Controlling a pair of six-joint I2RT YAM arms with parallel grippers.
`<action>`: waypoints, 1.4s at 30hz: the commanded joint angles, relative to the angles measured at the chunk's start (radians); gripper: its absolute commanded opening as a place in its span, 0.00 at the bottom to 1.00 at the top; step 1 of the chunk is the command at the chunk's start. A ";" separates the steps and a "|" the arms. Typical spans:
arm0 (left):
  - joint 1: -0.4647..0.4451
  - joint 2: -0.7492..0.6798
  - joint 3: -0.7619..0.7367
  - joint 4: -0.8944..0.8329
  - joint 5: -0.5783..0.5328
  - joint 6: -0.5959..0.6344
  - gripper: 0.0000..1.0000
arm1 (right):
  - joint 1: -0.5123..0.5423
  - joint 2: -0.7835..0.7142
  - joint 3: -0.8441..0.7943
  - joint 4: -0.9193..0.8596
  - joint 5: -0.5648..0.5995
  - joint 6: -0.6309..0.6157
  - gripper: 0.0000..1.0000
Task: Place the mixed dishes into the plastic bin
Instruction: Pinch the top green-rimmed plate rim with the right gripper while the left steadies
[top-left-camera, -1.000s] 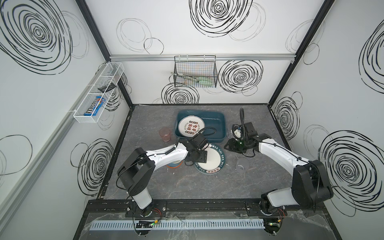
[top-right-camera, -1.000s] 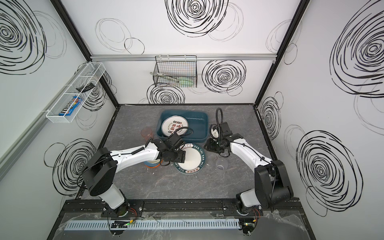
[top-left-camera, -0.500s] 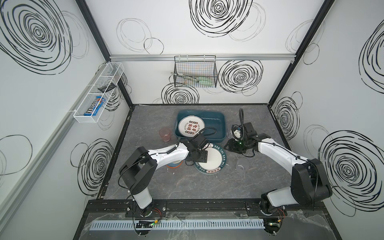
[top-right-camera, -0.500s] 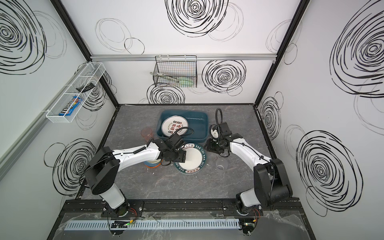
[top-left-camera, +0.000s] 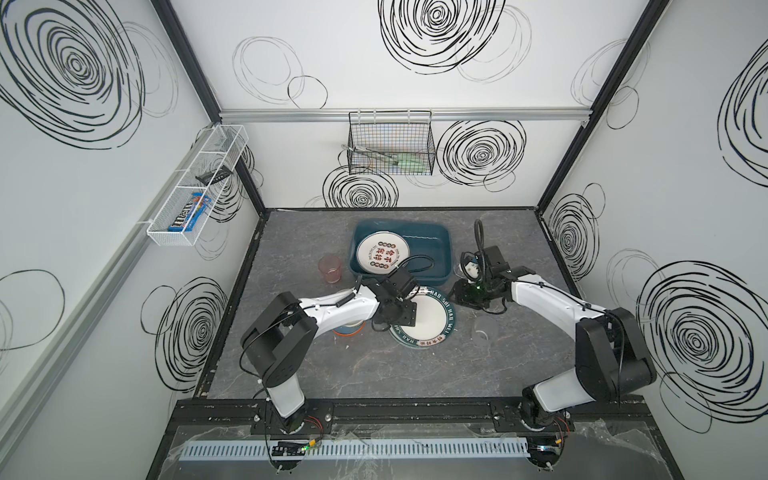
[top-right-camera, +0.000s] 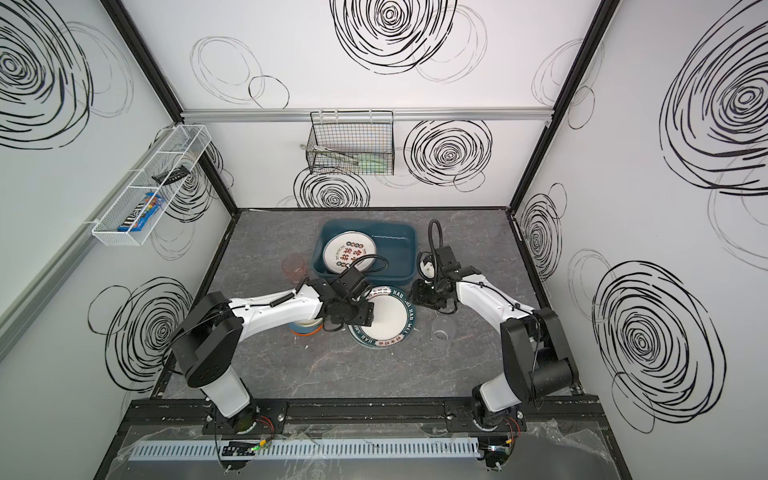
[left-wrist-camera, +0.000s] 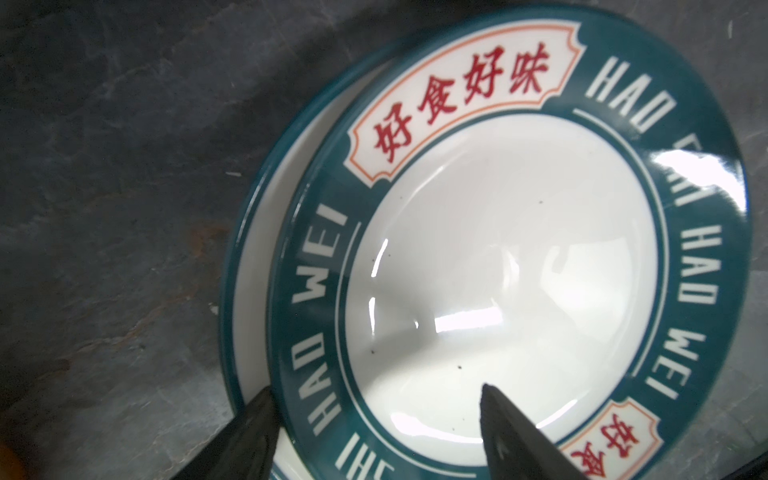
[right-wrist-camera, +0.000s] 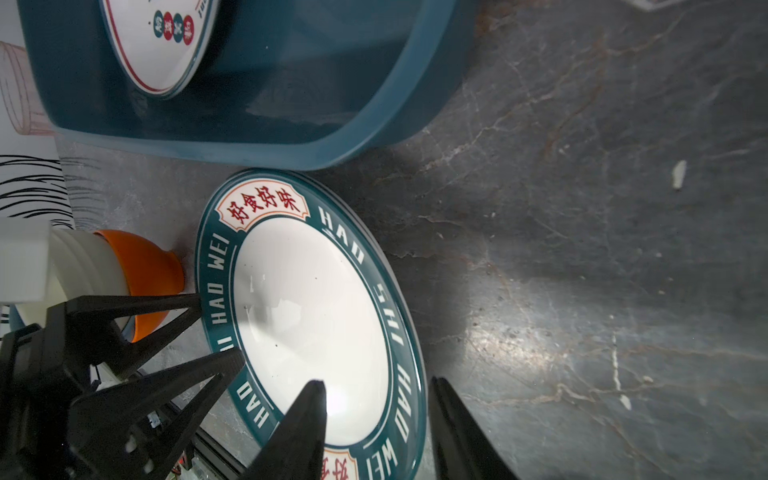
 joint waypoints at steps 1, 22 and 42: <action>-0.007 0.021 -0.007 0.030 0.017 -0.009 0.78 | -0.002 0.017 -0.010 0.017 0.002 -0.014 0.45; -0.010 0.020 -0.011 0.050 0.036 -0.010 0.73 | -0.002 0.108 -0.046 0.077 -0.021 -0.012 0.26; 0.000 -0.093 0.001 0.023 0.038 -0.010 0.74 | -0.004 -0.015 -0.010 0.002 0.062 -0.020 0.00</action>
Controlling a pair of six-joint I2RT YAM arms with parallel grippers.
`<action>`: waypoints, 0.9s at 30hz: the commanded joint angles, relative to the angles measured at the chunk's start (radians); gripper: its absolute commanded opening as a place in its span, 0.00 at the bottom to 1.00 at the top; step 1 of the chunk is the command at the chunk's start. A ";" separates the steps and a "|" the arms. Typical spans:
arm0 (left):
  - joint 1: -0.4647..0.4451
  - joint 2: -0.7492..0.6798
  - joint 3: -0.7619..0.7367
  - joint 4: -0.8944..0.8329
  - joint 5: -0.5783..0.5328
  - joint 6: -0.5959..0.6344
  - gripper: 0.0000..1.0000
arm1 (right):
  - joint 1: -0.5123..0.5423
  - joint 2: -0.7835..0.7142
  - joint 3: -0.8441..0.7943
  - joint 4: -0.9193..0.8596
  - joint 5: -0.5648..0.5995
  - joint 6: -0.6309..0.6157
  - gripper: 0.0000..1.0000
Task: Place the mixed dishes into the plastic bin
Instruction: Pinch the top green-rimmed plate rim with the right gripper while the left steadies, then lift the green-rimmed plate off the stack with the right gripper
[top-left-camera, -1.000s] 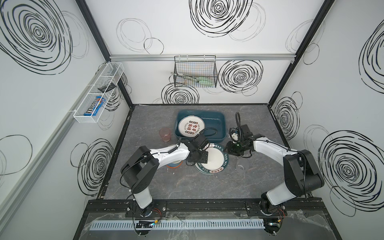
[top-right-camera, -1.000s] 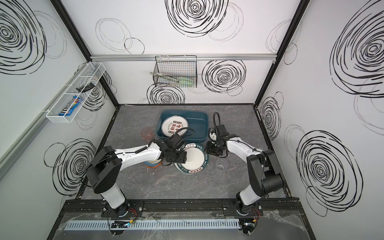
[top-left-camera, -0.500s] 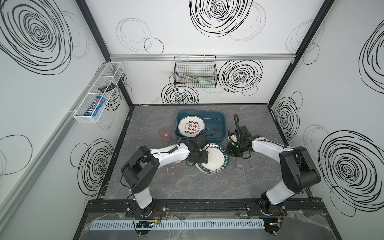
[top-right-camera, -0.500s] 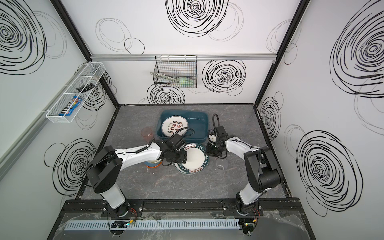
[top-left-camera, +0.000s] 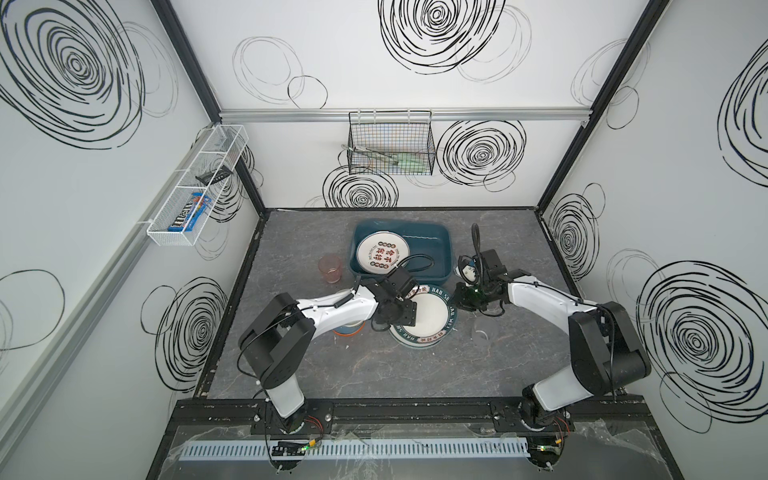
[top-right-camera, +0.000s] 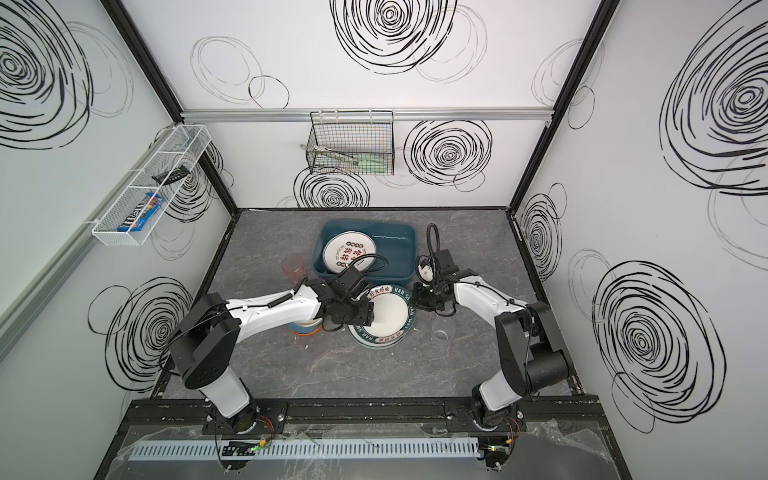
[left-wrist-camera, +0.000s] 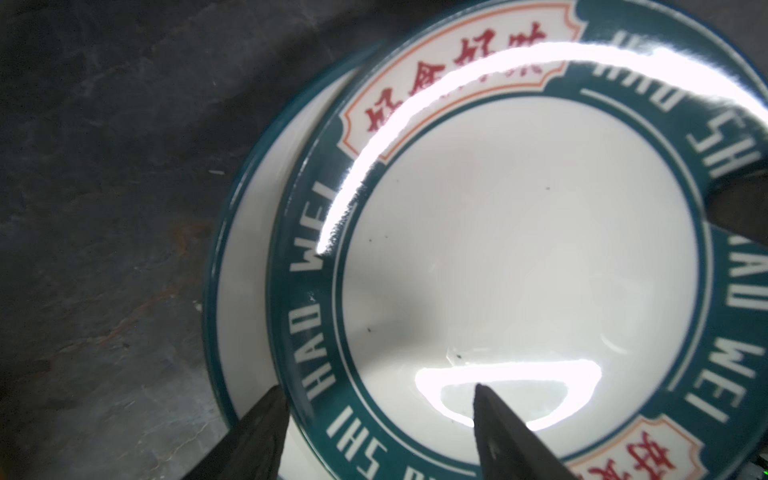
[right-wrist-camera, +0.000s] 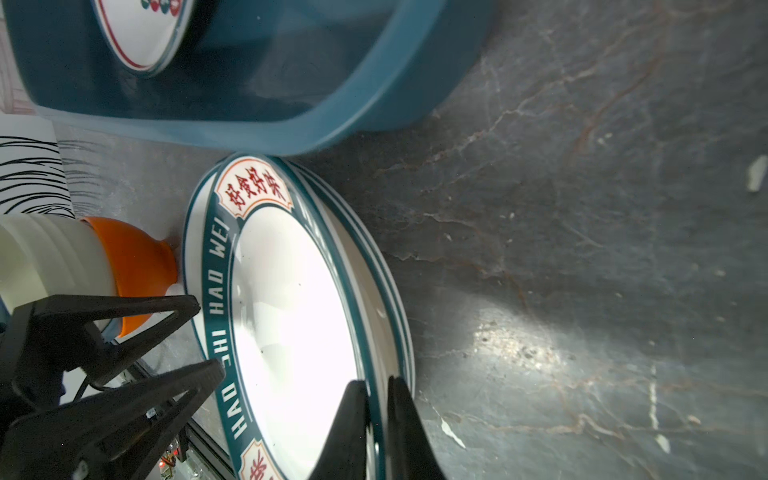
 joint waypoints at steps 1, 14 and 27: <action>0.001 -0.074 0.007 0.007 0.009 -0.009 0.75 | -0.001 -0.048 0.029 -0.059 0.082 -0.001 0.00; 0.048 -0.252 0.003 -0.031 0.006 -0.006 0.79 | 0.001 -0.167 0.116 -0.124 0.037 -0.002 0.00; 0.168 -0.406 0.002 -0.050 0.064 0.007 0.82 | 0.000 -0.209 0.226 -0.113 -0.044 0.013 0.00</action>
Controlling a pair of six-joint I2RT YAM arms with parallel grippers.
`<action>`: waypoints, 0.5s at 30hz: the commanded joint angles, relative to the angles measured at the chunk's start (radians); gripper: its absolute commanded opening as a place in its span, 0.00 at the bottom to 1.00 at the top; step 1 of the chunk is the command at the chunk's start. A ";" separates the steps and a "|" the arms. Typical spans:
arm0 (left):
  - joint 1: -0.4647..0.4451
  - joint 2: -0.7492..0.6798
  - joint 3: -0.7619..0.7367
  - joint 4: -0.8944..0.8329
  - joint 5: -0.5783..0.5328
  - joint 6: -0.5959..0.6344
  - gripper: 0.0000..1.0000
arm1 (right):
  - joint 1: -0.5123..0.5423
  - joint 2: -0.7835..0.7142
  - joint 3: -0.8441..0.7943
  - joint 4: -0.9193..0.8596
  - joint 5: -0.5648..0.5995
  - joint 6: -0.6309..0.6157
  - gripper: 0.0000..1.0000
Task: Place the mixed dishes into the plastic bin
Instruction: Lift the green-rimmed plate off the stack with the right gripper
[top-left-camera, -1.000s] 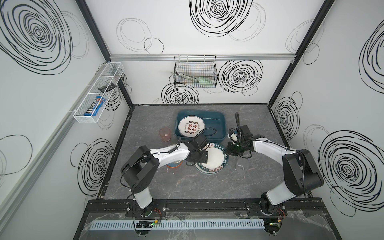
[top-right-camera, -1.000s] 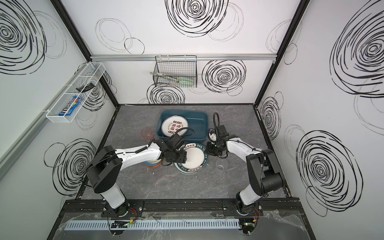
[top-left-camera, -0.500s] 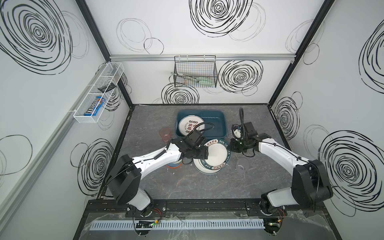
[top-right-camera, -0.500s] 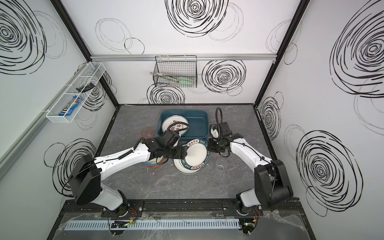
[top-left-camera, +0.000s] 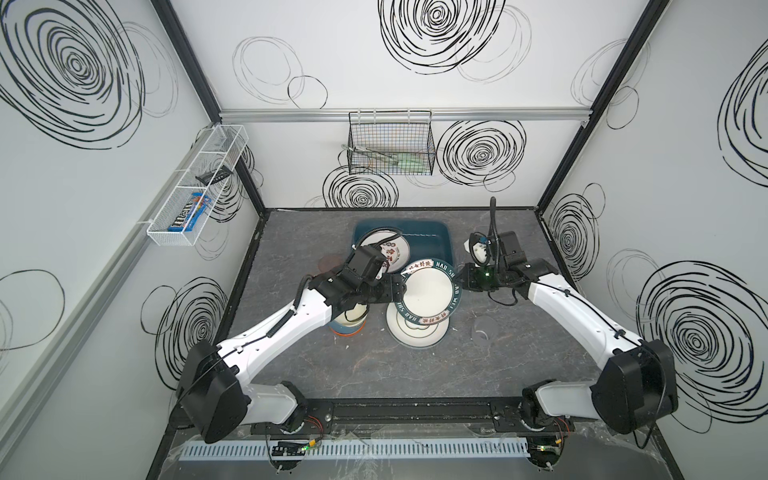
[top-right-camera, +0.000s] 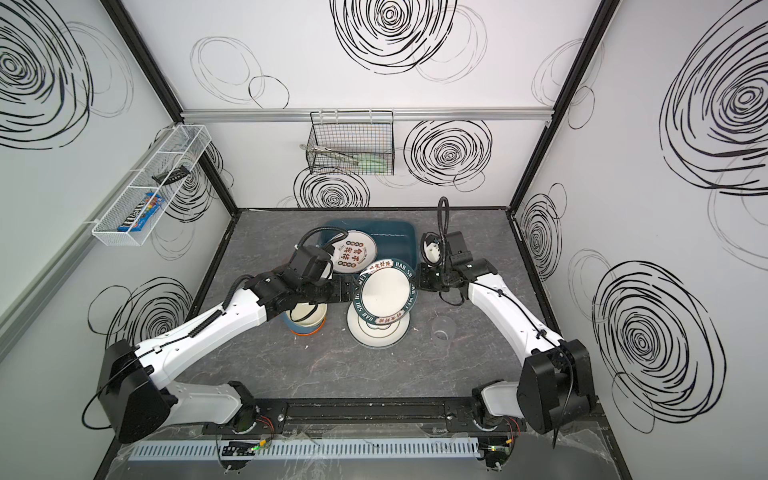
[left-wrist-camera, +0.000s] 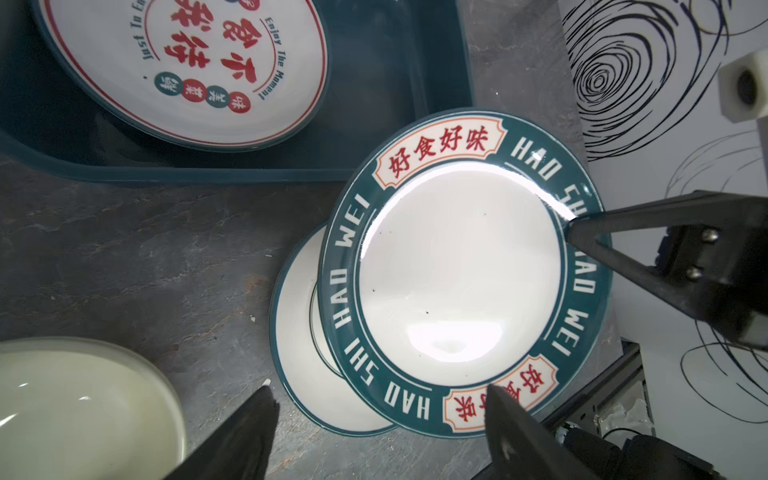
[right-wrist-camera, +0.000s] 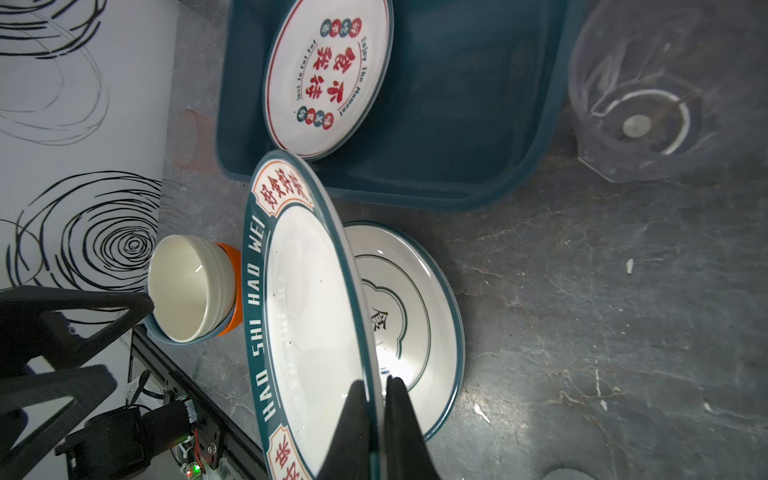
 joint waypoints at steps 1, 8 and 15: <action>0.042 -0.038 0.003 -0.010 0.032 0.011 0.82 | -0.001 -0.022 0.056 0.028 -0.052 0.016 0.00; 0.146 -0.082 0.017 -0.028 0.083 0.040 0.83 | -0.001 0.049 0.124 0.115 -0.064 0.072 0.00; 0.239 -0.093 0.017 -0.026 0.130 0.058 0.84 | 0.000 0.199 0.219 0.202 -0.074 0.131 0.00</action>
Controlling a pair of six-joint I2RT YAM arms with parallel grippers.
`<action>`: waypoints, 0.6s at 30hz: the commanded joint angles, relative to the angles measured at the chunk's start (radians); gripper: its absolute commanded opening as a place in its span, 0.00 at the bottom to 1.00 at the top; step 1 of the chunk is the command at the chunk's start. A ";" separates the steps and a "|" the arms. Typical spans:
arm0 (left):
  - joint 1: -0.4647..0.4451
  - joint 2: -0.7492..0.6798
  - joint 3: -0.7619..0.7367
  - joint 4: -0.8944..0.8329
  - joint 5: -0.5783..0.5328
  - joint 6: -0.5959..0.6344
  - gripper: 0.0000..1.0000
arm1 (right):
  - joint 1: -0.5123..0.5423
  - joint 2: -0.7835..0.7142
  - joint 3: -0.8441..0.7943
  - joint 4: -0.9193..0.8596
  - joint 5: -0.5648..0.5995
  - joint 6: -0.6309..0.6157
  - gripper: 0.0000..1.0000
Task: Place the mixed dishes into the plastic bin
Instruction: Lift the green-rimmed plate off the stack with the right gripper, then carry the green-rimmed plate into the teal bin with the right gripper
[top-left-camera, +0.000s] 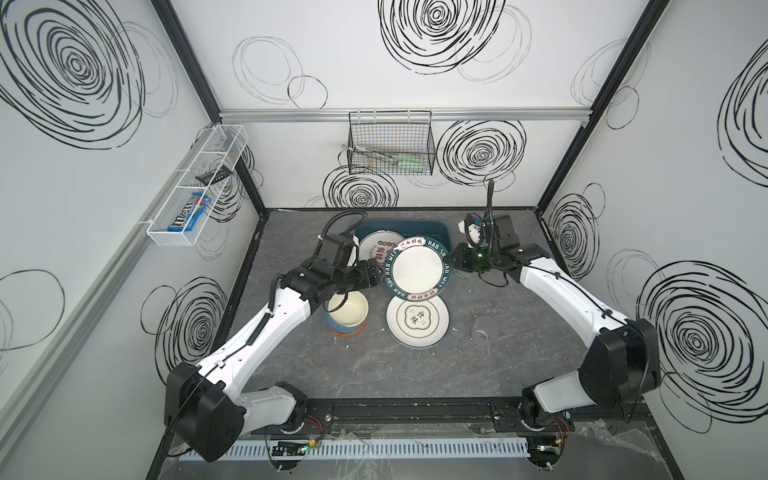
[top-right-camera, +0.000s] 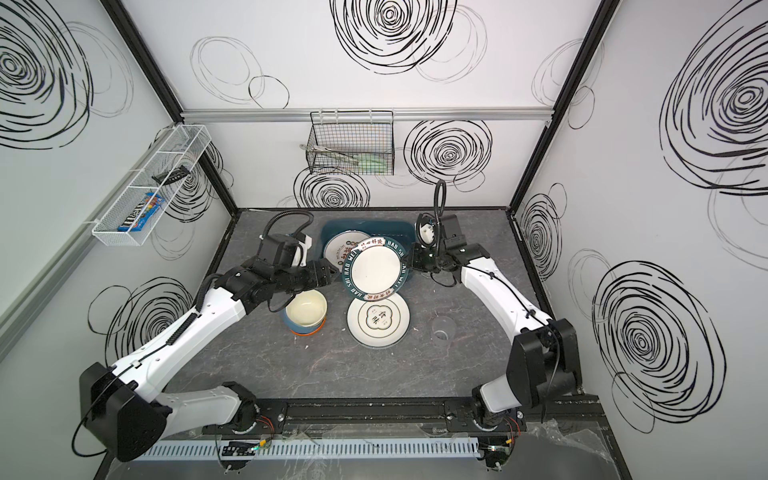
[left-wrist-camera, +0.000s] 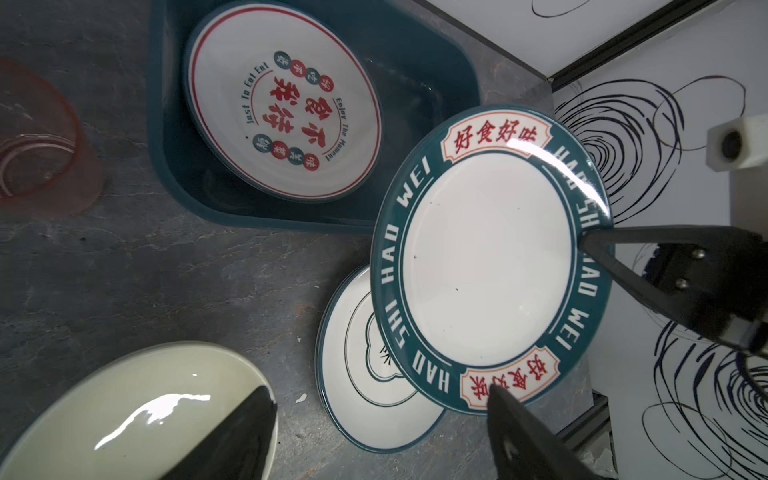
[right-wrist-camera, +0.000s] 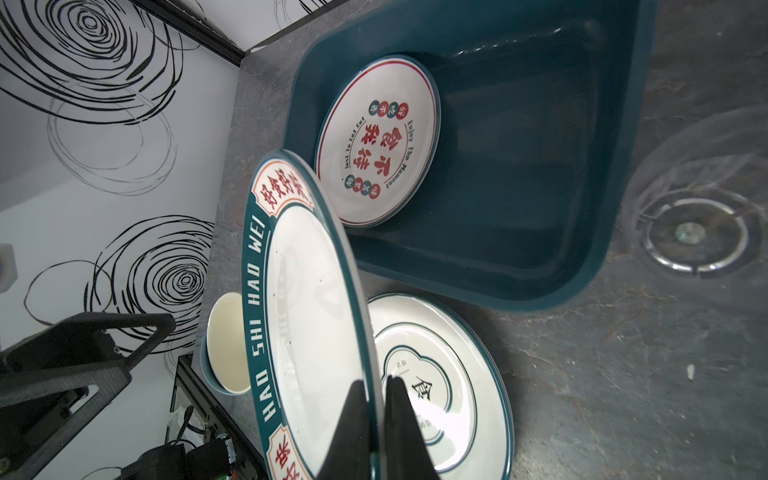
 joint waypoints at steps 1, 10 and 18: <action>0.035 -0.017 0.016 0.004 0.041 0.027 0.84 | 0.002 0.062 0.075 0.103 -0.036 0.054 0.00; 0.132 0.011 -0.002 0.044 0.098 0.035 0.86 | 0.013 0.290 0.244 0.153 -0.017 0.113 0.00; 0.167 0.042 -0.002 0.057 0.127 0.041 0.86 | 0.033 0.486 0.417 0.151 -0.007 0.149 0.00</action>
